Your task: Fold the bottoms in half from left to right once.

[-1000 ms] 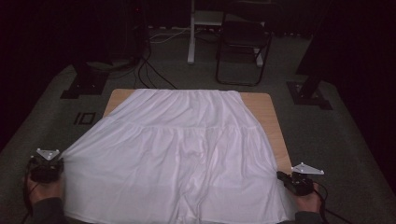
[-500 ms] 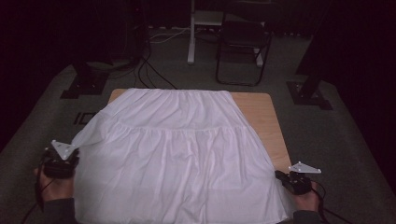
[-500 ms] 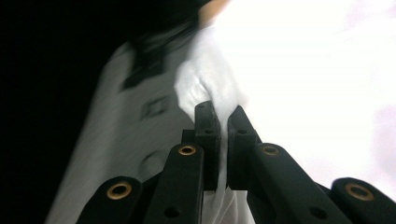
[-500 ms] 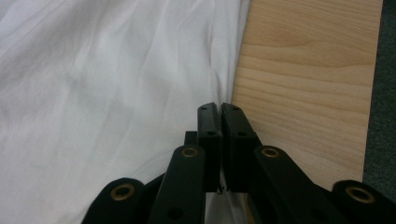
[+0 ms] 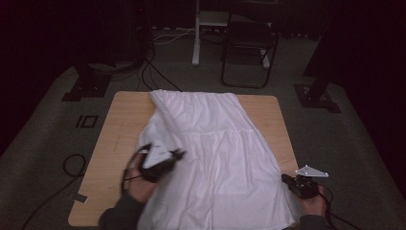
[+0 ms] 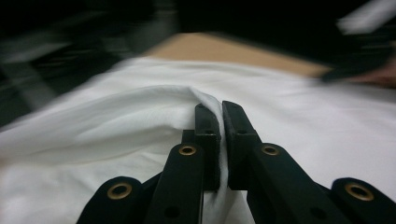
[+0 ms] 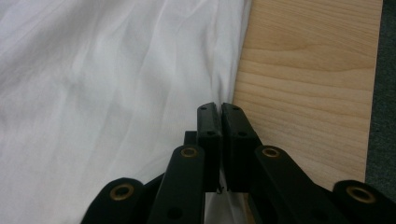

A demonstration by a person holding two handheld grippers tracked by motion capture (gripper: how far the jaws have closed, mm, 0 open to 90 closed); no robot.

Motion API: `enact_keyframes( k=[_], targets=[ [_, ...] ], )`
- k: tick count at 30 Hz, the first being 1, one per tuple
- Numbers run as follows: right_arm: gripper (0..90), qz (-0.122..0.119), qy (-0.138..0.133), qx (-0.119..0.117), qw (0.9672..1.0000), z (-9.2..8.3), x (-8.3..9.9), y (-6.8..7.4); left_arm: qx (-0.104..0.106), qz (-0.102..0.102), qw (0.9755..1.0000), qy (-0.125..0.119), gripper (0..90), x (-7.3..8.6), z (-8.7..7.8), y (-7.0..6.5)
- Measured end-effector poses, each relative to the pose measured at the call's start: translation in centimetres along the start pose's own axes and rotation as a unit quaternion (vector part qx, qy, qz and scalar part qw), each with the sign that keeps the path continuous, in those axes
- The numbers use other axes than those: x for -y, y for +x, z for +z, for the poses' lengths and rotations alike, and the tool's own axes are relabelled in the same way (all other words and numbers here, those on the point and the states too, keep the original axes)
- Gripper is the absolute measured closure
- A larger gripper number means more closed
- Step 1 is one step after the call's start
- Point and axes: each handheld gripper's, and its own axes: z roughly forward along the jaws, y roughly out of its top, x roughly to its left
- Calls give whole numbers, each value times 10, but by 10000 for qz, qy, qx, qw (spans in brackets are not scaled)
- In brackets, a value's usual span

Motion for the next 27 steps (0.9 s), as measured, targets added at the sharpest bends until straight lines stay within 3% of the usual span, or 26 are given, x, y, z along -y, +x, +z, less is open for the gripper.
enact_keyframes(
  k=[2,3,6,7,8,9,11,14,16,17,18,19,20,21,23,25,27],
  targets=[
    [863,10,2,-1,10000,0,0,0,484,120,9986,184,863,-3,37,-20],
    [863,16,3,4,10000,0,0,0,625,174,9975,286,863,-2,54,-28],
    [848,51,48,34,10000,0,-1,1,1018,-8,9940,396,823,6,94,-36],
    [683,38,110,207,9997,-1,-4,4,1160,-93,9924,394,623,8,101,-35],
    [683,38,110,207,9997,-1,-4,4,1114,-167,9929,375,623,9,105,-34],
    [533,44,-10,351,9994,-5,-9,11,1023,-190,9941,313,512,10,104,-33],
    [493,37,-130,405,9991,-10,-14,16,1026,-334,9940,148,494,11,95,-24],
    [470,-113,-358,360,9986,-22,-32,33,732,-562,9957,27,466,16,73,-5],
    [495,-275,-471,150,9984,-28,-45,49,394,-697,9968,35,465,25,58,9],
    [522,-440,-554,-72,9975,-29,-56,66,138,-896,9959,63,465,38,43,22],
    [522,-440,-554,-72,9975,-29,-56,66,138,-896,9959,63,465,38,43,22],
    [533,-486,-554,-211,9971,-28,-61,75,-30,-990,9950,82,465,46,36,29],
    [538,-605,-576,-505,9952,-22,-68,92,-198,-1081,9939,137,464,54,29,35],
    [538,-605,-576,-505,9952,-22,-68,92,-348,-1163,9924,194,464,63,23,41],
    [512,-746,-523,-687,9935,-13,-74,109,-682,-1280,9888,360,457,81,14,52],
    [474,-948,-412,-827,9912,2,-79,128,-950,-1386,9841,572,452,99,7,60],
    [464,-947,-395,-868,9909,6,-80,134,-1275,-1367,9786,863,445,117,3,67]
  ],
)
